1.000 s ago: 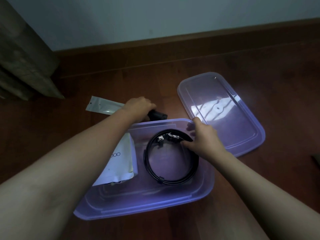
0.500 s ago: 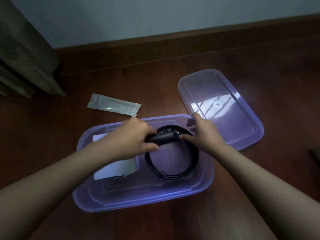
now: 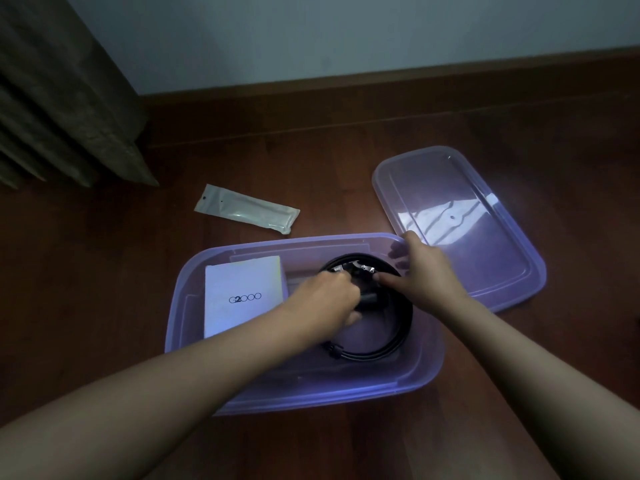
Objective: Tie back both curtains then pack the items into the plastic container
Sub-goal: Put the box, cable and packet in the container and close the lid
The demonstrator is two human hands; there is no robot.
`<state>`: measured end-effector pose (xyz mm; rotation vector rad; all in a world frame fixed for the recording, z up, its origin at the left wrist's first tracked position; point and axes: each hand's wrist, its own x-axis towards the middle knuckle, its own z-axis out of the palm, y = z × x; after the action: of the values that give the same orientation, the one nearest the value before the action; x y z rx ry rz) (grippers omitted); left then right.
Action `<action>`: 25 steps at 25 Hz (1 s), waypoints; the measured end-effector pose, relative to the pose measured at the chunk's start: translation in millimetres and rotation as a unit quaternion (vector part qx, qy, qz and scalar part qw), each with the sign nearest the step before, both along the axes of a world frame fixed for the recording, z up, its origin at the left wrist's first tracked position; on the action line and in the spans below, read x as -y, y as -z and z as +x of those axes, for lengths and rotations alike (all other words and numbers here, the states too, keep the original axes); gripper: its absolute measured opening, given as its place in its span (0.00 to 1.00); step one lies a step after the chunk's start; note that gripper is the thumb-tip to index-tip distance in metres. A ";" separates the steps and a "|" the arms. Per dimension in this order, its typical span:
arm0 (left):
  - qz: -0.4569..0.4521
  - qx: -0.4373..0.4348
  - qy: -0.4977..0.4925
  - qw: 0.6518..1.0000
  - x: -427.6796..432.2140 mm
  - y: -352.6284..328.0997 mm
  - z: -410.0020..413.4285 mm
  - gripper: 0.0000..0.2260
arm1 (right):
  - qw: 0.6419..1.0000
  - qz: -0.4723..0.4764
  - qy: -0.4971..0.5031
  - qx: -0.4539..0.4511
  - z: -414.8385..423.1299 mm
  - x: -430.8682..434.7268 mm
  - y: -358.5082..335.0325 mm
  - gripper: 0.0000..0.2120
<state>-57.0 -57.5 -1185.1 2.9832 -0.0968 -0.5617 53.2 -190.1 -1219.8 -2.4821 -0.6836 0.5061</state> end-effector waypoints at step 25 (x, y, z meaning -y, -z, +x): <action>0.065 0.315 0.019 0.947 -138.7 -30.8 17.8 0.12 | 0.996 0.003 0.005 0.084 -0.2 -1.4 -18.6 0.37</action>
<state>-39.2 81.2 -1154.3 3.1646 -0.1709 0.4199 53.0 -188.8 -1201.2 -2.5403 -0.7360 0.2942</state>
